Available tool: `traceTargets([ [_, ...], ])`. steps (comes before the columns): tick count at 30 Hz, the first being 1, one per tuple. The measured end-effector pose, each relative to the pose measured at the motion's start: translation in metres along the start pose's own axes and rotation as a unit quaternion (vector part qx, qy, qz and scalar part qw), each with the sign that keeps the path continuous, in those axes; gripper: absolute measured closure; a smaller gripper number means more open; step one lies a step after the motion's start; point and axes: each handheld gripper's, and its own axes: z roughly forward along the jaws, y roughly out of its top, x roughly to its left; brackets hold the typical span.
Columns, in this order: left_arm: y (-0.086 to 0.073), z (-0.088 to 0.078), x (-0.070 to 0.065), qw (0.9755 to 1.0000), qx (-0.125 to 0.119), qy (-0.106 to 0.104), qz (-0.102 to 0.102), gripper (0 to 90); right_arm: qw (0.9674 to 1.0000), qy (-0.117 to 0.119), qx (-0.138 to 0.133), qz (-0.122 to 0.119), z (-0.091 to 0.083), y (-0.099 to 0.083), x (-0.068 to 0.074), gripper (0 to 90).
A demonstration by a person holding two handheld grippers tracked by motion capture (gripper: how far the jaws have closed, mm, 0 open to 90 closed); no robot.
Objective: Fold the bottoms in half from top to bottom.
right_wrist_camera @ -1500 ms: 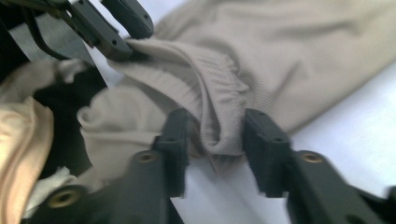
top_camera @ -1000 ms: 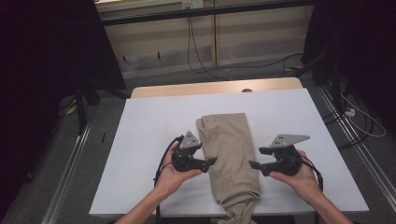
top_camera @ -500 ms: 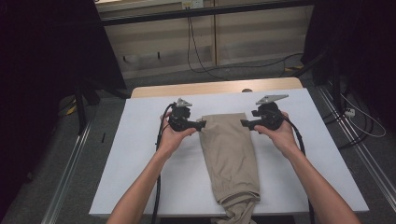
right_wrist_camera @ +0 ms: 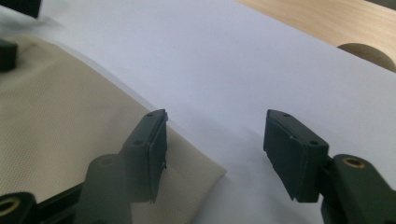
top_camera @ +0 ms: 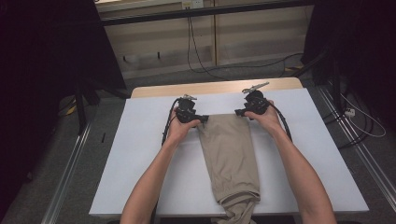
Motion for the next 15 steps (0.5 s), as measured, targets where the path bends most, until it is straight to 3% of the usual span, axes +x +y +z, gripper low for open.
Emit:
traceTargets([
  [2,-0.001,0.002,-0.002,1.0000,-0.002,0.000,0.002,21.1,1.0000,0.003,0.001,0.001,0.002,-0.001,0.000,37.8],
  [6,-0.002,0.002,-0.004,1.0000,-0.001,0.004,0.007,21.5,0.9998,0.017,0.011,-0.003,0.007,-0.005,0.004,38.2],
  [7,-0.002,0.003,-0.006,0.9999,-0.001,0.008,0.012,21.3,0.9996,0.025,0.014,-0.006,0.006,-0.005,0.005,39.7],
  [8,-0.003,0.003,-0.009,0.9994,0.007,0.017,0.029,21.5,0.9994,0.028,0.016,-0.011,0.006,-0.005,0.006,41.8],
  [9,-0.003,0.003,-0.012,0.9984,0.012,0.023,0.050,24.0,0.9991,0.031,0.020,-0.022,0.005,-0.006,0.009,43.8],
  [12,-0.005,0.001,-0.017,0.9991,0.008,0.007,0.041,37.6,0.9981,0.051,0.023,-0.027,0.003,-0.007,0.011,46.4],
  [15,-0.008,-0.003,-0.020,0.9988,0.007,-0.014,0.046,52.6,0.9967,0.067,0.038,-0.026,0.000,-0.007,0.012,52.0],
])
